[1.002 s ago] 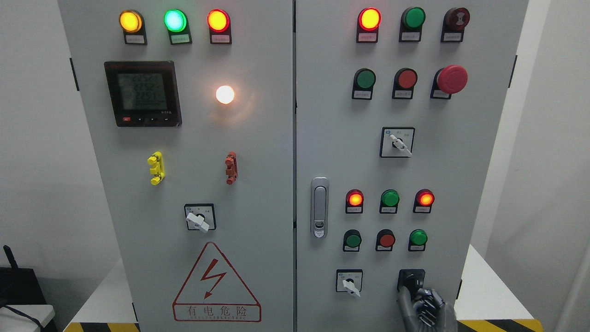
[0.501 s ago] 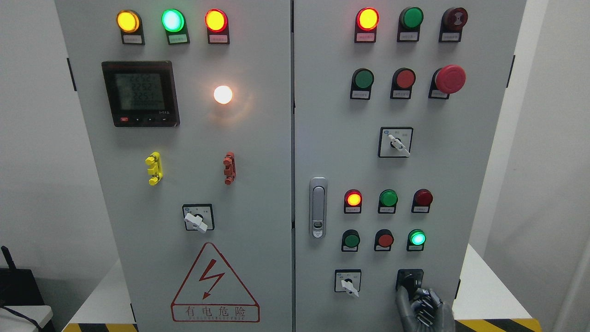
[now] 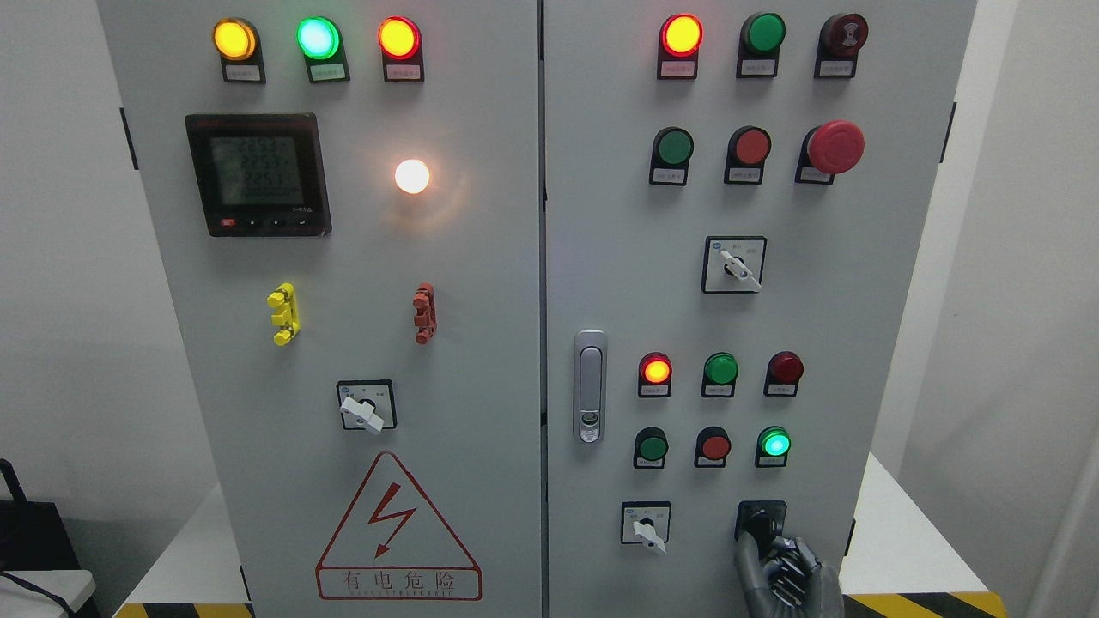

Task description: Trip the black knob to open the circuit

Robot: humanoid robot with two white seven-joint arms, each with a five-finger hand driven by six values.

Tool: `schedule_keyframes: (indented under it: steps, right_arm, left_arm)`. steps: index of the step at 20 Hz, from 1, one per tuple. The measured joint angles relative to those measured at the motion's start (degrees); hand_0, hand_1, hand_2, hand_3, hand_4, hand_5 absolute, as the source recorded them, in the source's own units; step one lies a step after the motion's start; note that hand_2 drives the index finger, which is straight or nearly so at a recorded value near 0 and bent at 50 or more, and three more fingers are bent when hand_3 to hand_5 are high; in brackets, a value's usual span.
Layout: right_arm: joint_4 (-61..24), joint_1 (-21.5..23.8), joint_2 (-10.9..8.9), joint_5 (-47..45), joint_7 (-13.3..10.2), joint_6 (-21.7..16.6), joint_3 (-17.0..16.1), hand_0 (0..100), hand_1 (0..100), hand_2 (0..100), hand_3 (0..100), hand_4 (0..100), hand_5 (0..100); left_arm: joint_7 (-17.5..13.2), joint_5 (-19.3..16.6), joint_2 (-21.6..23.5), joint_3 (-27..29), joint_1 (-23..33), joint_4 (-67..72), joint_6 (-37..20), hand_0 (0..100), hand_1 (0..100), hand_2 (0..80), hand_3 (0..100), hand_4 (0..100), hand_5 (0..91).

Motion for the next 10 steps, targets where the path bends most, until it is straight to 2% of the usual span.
schedule_keyframes:
  steps: [10]
  right_arm:
    - [0.0, -0.2, 0.00, -2.0, 0.1, 0.0, 0.1, 52, 68, 63, 93, 95, 96]
  left_arm:
    - [0.0, 0.0, 0.0, 0.0, 0.0, 0.0, 0.0, 12, 39, 0.0, 0, 0, 0.0]
